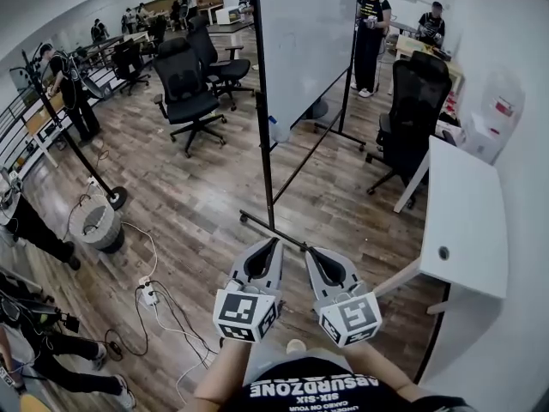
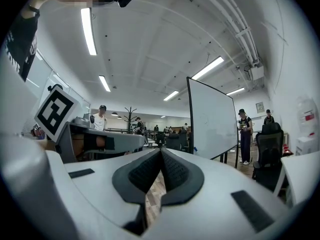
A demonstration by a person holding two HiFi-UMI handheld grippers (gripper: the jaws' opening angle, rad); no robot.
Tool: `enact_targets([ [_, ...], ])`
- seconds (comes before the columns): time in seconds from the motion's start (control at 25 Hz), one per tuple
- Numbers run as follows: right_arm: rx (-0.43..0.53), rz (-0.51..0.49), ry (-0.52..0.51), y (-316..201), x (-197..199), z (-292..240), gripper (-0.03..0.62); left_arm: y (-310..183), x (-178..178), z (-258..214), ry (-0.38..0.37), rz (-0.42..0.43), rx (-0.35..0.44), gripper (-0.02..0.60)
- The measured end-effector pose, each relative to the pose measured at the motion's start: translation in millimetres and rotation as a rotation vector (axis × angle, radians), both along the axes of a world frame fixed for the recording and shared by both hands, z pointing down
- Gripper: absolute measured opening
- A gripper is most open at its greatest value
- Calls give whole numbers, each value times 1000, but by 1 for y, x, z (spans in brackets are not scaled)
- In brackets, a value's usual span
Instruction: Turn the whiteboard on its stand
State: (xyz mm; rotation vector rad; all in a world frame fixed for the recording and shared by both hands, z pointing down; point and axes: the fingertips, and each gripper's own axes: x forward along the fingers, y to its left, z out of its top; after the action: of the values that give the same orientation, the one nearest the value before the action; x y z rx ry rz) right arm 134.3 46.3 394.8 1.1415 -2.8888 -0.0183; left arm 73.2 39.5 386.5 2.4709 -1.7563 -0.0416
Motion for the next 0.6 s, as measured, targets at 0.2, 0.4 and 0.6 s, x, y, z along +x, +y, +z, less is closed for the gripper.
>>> enact_targets([
  [0.2,-10,-14,1,-22,-5,6,-2,-26,-10,-3,16,1,4,6],
  [0.4,-18,-29,-1,-47,-18,8,-2,-56,-20,-5,24,13,3,8],
  [0.6,-29,-24,1,-82,-33,12,-2,-94,-35,-9,39,34,16,45],
])
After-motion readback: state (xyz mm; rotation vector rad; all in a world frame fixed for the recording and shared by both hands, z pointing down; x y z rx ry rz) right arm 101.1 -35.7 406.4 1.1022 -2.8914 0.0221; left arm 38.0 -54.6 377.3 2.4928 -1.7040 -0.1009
